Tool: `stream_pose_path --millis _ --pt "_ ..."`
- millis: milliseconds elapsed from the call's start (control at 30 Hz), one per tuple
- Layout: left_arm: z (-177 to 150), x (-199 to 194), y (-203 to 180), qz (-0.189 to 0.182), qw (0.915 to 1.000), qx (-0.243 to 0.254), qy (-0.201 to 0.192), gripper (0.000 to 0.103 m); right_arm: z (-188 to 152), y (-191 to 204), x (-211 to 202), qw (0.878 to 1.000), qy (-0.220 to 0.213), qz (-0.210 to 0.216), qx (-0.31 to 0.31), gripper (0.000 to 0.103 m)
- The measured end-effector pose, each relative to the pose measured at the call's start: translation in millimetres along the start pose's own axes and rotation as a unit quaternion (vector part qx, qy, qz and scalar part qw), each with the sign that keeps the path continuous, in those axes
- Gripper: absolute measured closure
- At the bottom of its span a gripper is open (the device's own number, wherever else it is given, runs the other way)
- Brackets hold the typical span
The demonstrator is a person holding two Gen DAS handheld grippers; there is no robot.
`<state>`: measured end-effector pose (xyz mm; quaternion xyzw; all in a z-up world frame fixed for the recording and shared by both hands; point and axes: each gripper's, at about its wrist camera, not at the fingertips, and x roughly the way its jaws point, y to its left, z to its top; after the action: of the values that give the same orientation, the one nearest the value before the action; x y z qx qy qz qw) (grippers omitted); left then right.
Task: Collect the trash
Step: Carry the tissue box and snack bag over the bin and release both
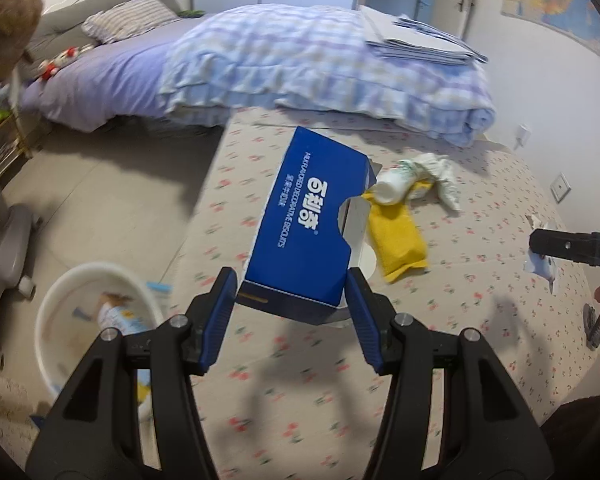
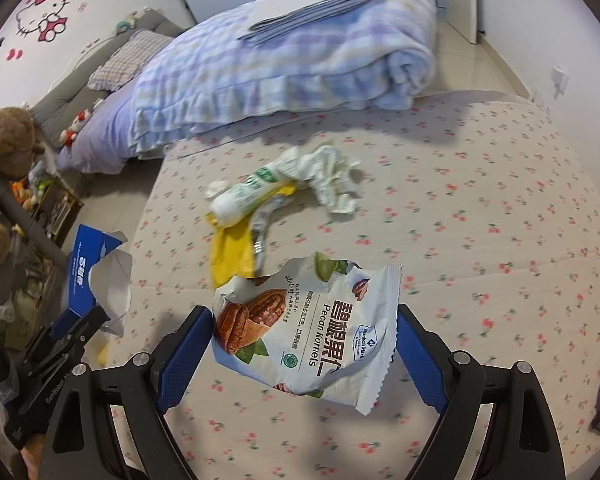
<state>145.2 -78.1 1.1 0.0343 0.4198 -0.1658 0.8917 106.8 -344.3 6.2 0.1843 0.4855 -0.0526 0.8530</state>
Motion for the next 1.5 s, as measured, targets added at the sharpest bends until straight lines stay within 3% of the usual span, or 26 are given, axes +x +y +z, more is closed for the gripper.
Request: stream_pose_path --millis 400,800,1067,1133,1200,1267,1500 --pt "-23 -16 80 0.045 0.9965 -0.07 0.013 0.046 -13 76 19 0.998 0.015 0.029 -0.044 0.012" --pt "-45 -21 151 0.09 0.9856 -0.138 0.038 0.046 -31 158 48 0.994 0.033 0.052 -0.092 0.012" --pt "-56 -18 184 0.1 0.9795 -0.168 0.05 0.045 -42 207 71 0.988 0.051 0.072 -0.124 0.012" --pt "-56 -19 189 0.102 0.9784 -0.173 0.05 0.041 -44 219 77 0.987 0.056 0.082 -0.129 0.012" --pt "-54 -23 195 0.105 0.9764 -0.182 0.05 0.026 -47 231 85 0.985 0.062 0.091 -0.134 0.012" --pt "-52 -29 199 0.112 0.9734 -0.194 0.046 0.017 -50 243 94 0.983 0.068 0.098 -0.141 0.012" --pt "-57 -42 217 0.154 0.9612 -0.22 0.064 0.016 -60 282 117 0.977 0.08 0.119 -0.156 0.012"
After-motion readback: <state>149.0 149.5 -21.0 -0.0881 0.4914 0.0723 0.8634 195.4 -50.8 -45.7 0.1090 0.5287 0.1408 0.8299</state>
